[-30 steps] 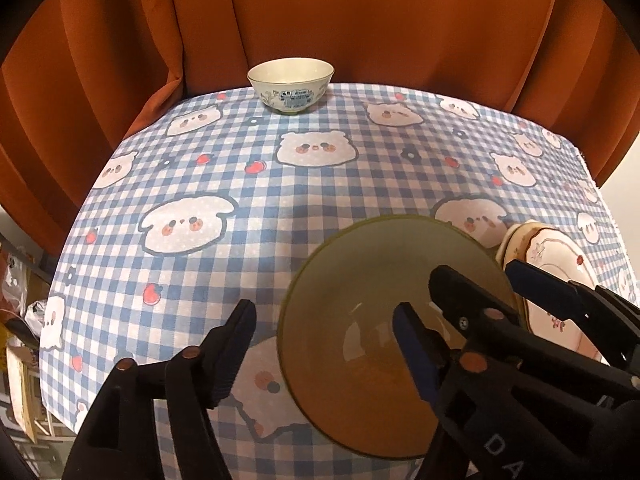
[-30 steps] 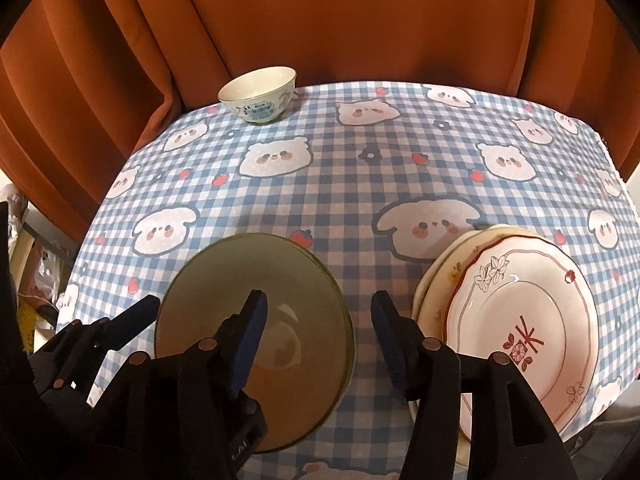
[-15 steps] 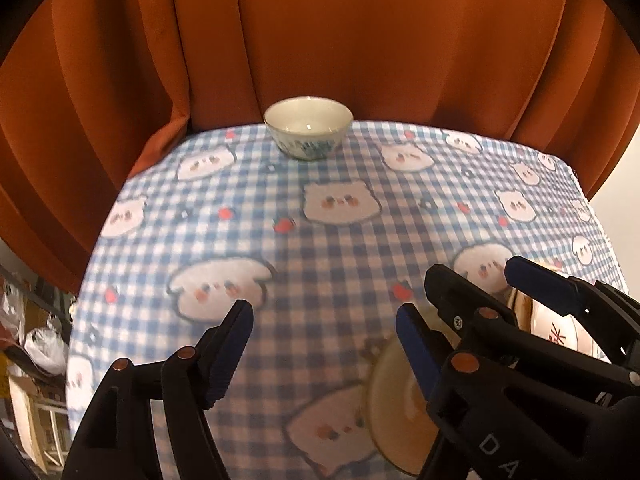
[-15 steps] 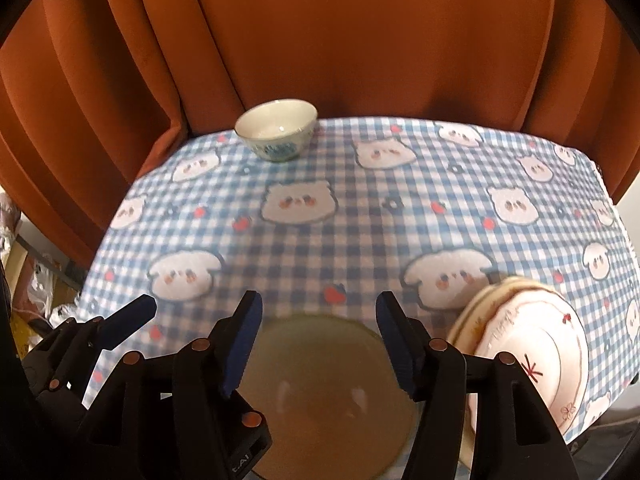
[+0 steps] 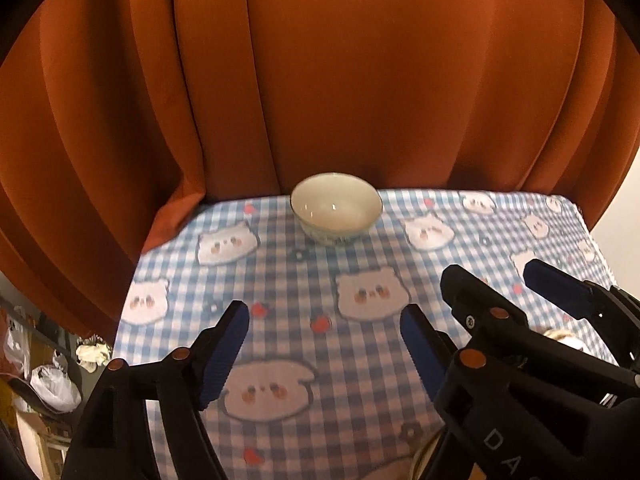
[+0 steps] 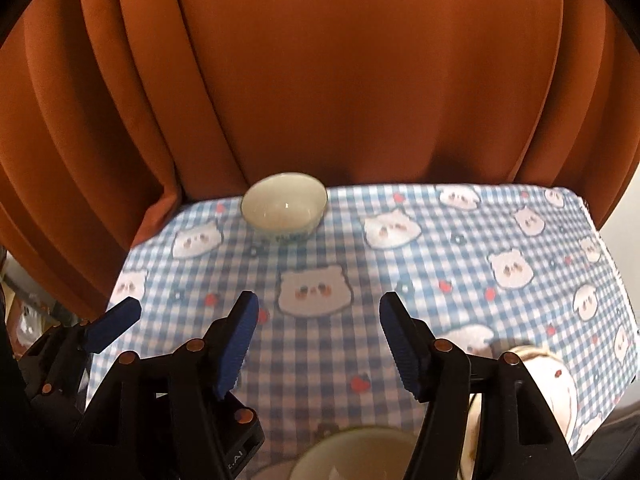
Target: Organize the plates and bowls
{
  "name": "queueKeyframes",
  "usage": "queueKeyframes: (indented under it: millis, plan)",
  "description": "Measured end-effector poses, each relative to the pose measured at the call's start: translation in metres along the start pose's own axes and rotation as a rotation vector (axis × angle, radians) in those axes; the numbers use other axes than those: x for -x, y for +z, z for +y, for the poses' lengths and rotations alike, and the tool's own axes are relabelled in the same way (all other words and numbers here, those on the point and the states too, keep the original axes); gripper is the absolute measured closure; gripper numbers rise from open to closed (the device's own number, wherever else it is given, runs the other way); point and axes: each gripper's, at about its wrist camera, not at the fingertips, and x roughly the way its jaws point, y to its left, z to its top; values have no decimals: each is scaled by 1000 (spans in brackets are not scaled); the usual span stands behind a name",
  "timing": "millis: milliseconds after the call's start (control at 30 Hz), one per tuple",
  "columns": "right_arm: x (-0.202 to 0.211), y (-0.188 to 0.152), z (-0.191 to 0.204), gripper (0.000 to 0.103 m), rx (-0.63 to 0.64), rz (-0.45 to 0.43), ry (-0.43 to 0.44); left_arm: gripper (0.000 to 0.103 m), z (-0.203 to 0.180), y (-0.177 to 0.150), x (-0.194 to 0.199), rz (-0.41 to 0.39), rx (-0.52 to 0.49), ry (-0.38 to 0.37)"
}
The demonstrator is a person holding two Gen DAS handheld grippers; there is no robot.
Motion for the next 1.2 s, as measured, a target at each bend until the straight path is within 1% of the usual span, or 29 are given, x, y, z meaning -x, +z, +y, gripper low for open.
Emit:
queueKeyframes:
  millis: [67, 133, 233, 400, 567, 800, 900, 967, 1133, 1167, 1200]
  plan:
    - [-1, 10, 2, 35, 2, -15, -12, 18, 1, 9, -3, -12, 3, 3]
    - [-4, 19, 4, 33, 6, -25, -19, 18, 2, 17, -7, -13, 9, 8]
    - [-12, 33, 5, 29, 12, -20, -26, 17, 3, 28, -15, -8, 22, 14]
    - [-31, 53, 5, 28, 16, -15, -22, 15, 1, 47, -34, -12, 22, 28]
    - [-59, 72, 2, 28, 37, -15, -14, 15, -1, 65, -65, -11, 23, 32]
    - [-109, 89, -1, 28, 23, -7, 1, 15, 5, 79, -115, 15, 36, 73]
    - [-133, 93, -3, 28, 10, 5, -2, 18, 8, 83, -137, 34, 40, 96]
    - [-148, 95, -2, 28, 8, 19, -9, 22, 11, 84, -152, 48, 47, 97]
    - [-182, 100, -3, 29, 6, 50, -2, 24, 11, 88, -182, 59, 33, 123]
    - [-187, 100, -3, 32, 6, 50, -6, 26, 11, 89, -187, 61, 30, 125]
    - [-193, 101, -3, 38, 6, 52, -10, 28, 11, 91, -194, 65, 28, 125]
